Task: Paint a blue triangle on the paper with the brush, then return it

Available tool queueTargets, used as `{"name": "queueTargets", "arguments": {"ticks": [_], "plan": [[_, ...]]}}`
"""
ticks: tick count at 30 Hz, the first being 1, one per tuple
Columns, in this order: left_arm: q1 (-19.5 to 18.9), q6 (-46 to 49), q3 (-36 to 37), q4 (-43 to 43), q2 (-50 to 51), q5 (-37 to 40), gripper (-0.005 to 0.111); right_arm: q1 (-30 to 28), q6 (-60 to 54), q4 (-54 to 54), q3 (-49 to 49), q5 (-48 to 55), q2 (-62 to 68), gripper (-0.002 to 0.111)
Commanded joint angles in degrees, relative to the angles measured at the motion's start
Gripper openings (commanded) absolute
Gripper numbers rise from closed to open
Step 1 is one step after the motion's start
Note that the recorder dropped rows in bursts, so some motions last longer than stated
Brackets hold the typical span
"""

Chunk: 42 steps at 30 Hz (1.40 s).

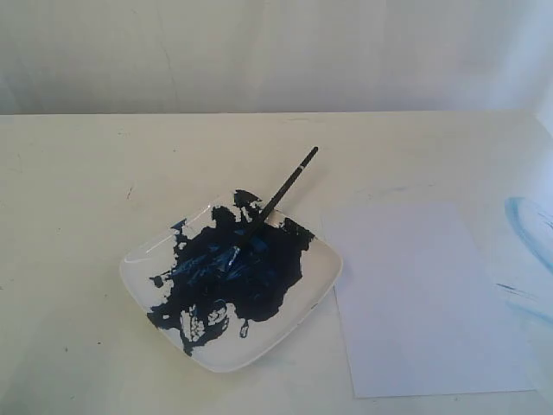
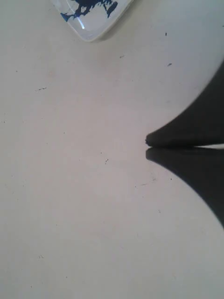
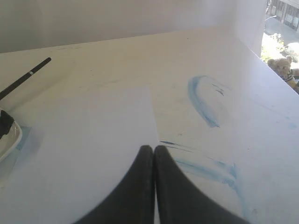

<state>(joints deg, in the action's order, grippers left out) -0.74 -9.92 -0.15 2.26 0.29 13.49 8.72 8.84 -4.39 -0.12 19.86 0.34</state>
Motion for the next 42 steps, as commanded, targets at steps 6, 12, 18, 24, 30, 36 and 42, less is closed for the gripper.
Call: {"name": "queueTargets", "arguments": {"ticks": [6,12,18,24,30,36,42], "plan": [[0.23,-0.42,0.15,-0.25,-0.29,-0.17,0.0,0.35,0.0,-0.13,0.12,-0.23,-0.34,0.0],[0.23,-0.42,0.15,-0.25,-0.29,-0.17,0.0,0.36,-0.56,-1.63,0.12,-9.23,-0.34,0.0],[0.23,-0.42,0.15,-0.25,-0.29,-0.17,0.0,0.36,-1.08,-1.52,0.12,-22.34,-0.34,0.0],[0.23,-0.42,0.15,-0.25,-0.29,-0.17,0.0,0.36,-1.08,-1.14,0.12,-45.25,-0.34,0.0],[0.23,-0.42,0.15,-0.25,-0.29,-0.17,0.0,0.36,-0.65,14.53,-2.68,-40.18,0.78,0.0],[0.23,-0.42,0.15,-0.25,-0.29,-0.17,0.0,0.36,-15.49,27.31,-15.79,-34.24,18.4,0.0],[0.23,-0.42,0.15,-0.25,-0.29,-0.17,0.0,0.36,-16.17,27.31,-35.66,-8.62,44.32,0.0]]}}
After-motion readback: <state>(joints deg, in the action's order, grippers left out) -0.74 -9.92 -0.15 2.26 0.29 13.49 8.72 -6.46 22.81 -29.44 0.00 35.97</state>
